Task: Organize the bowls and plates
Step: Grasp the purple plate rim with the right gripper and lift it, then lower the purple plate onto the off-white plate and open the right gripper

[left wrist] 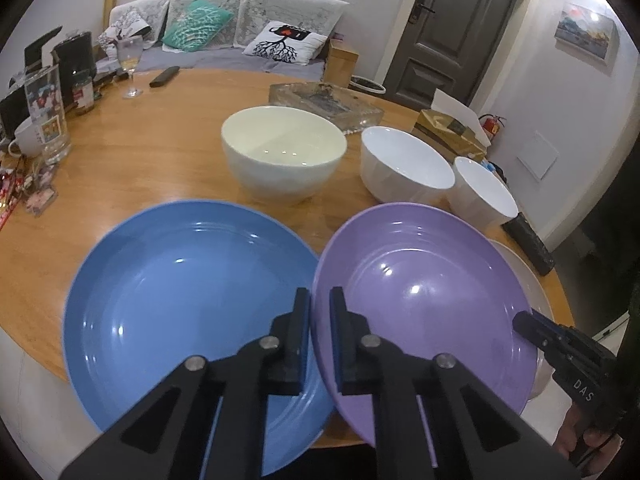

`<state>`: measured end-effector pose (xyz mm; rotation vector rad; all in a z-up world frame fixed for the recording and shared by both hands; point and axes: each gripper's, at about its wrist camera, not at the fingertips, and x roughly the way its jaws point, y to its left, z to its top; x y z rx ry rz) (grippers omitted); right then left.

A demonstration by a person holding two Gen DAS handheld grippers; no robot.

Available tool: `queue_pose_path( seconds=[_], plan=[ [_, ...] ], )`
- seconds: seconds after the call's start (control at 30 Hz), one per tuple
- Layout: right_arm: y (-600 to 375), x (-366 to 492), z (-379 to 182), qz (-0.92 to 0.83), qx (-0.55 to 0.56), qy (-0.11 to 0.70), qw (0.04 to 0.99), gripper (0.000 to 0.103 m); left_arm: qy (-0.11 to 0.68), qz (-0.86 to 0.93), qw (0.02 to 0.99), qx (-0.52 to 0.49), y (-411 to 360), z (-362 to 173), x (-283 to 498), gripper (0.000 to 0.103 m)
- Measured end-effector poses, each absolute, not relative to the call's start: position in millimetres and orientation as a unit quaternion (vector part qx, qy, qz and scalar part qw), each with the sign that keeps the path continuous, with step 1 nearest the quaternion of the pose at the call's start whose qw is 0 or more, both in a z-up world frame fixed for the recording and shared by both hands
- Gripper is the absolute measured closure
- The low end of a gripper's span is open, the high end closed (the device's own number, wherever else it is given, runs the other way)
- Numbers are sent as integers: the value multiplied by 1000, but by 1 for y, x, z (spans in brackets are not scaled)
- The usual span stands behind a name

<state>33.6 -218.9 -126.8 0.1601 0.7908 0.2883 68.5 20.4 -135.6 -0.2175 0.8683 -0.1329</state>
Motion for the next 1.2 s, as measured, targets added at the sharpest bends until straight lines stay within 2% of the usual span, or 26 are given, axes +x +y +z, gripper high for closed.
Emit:
queue_pose_path(
  seconds=[0.57, 1.2],
  plan=[
    [-313, 9, -131, 21, 114, 370, 922, 92, 414, -145, 899, -5, -99, -115, 84, 95],
    [-317, 15, -141, -4, 86, 394, 915, 92, 430, -138, 891, 39, -127, -137, 91, 95]
  ],
)
